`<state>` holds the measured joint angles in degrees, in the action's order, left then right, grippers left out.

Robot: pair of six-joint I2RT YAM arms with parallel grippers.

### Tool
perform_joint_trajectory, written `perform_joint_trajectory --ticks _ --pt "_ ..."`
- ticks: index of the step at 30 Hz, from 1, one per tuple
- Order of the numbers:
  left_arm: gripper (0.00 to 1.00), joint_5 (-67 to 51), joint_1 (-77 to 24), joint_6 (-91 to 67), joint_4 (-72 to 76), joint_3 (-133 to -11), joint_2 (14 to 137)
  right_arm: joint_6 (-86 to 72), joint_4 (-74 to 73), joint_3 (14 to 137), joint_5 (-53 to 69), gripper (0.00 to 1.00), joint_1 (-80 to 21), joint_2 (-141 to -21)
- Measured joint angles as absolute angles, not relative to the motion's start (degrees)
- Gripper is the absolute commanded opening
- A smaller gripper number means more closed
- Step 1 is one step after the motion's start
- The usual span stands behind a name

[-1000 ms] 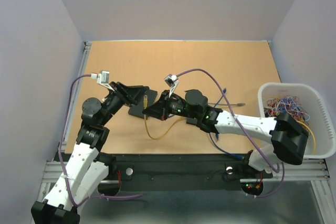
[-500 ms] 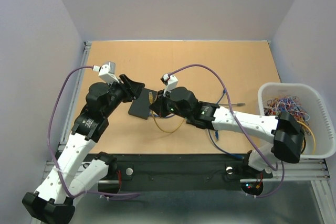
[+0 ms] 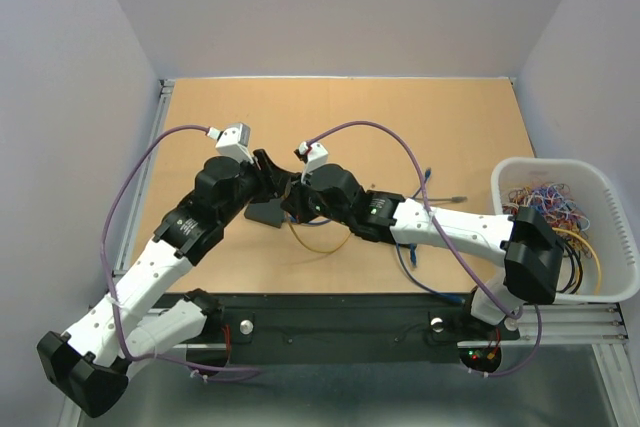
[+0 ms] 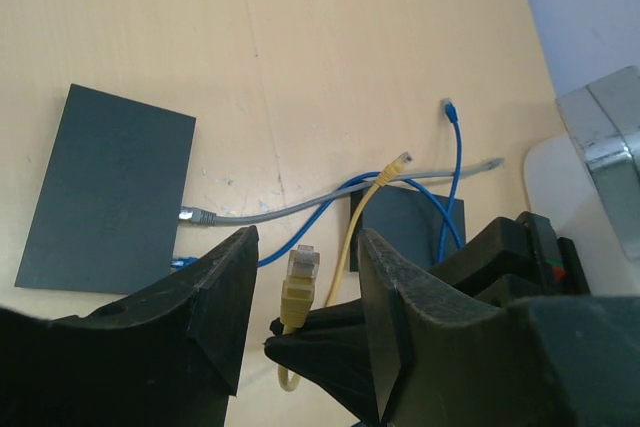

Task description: Insert the plug into the switch port

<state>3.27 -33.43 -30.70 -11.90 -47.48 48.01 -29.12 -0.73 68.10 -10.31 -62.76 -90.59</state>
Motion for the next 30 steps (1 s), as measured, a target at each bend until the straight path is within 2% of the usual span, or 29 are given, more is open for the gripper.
perform_joint_trajectory --ticks 2,9,11,17,20,23,24,25,28,30 --pt "0.54 4.32 -33.93 -30.70 -12.10 -47.48 48.40 -29.12 -0.84 68.10 -10.37 0.00 -62.78 -90.59" --pt "0.32 6.61 -35.44 -30.92 -12.10 -47.48 49.76 -29.12 -0.95 68.10 -10.72 0.00 -62.78 -90.59" --pt "0.31 6.83 -35.75 -30.92 -12.12 -47.48 49.93 -29.12 -0.95 68.10 -10.81 0.01 -62.78 -90.59" --pt "0.17 7.75 -36.32 -30.48 -12.25 -47.48 50.04 -29.17 -1.08 68.10 -11.00 0.00 -62.78 -90.59" --pt "0.06 7.81 -36.42 -30.37 -12.27 -47.48 50.04 -29.41 -1.10 68.10 -11.03 0.00 -62.83 -90.59" --pt "0.00 7.77 -36.51 -30.17 -12.23 -47.35 50.04 -29.82 -1.23 68.10 -10.98 0.01 -62.85 -90.59" --pt "0.00 7.73 -36.56 -30.04 -12.21 -47.31 50.04 -30.06 -1.32 68.10 -10.98 0.07 -62.85 -90.59" --pt "0.00 7.68 -36.64 -30.00 -12.21 -47.24 50.04 -30.50 -1.43 68.10 -10.96 0.33 -62.87 -90.59" --pt "0.00 7.03 -36.64 -29.82 -12.12 -47.22 49.98 -31.57 -1.52 68.05 -10.83 0.68 -62.96 -90.32" --pt "0.00 6.90 -36.62 -29.34 -11.44 -46.78 49.43 -31.99 -2.26 67.46 -11.20 0.71 -62.98 -89.25"
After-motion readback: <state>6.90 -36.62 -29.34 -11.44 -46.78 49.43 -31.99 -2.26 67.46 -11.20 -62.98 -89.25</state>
